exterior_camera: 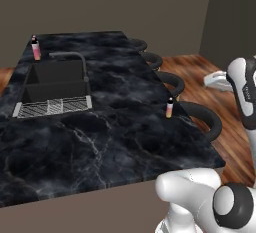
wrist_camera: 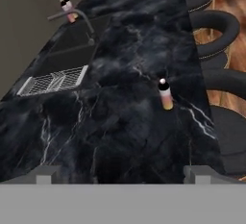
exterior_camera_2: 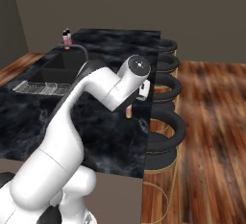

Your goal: Place the large bottle from the dining counter next to the other large bottle outside the sink, and place the small bottle from the dining counter next to the other small bottle inside the sink.

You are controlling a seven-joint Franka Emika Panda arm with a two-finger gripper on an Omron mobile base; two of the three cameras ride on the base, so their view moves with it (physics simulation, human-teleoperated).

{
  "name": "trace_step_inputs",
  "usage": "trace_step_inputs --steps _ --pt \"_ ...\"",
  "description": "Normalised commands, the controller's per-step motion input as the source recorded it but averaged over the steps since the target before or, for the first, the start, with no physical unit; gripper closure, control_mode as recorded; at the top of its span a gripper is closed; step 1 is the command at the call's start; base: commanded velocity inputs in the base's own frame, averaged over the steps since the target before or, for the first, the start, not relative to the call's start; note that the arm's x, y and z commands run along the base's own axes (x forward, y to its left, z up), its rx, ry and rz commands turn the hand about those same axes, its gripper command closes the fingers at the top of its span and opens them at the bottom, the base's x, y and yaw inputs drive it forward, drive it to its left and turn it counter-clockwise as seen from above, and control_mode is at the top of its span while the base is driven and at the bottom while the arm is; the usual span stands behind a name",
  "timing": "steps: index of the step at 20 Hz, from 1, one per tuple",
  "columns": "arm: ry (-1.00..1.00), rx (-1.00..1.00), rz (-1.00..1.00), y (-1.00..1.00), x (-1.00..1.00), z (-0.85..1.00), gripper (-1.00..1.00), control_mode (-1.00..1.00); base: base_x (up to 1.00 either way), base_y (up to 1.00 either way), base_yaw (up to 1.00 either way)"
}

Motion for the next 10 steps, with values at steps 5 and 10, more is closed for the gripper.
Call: trace_step_inputs --steps 5,10 --pt "0.16 -0.10 0.00 0.10 0.01 0.00 -1.00 -1.00 0.00 0.00 0.00" --pt "0.01 -0.21 0.00 0.11 0.00 0.00 -1.00 -1.00 0.00 0.00 0.00"
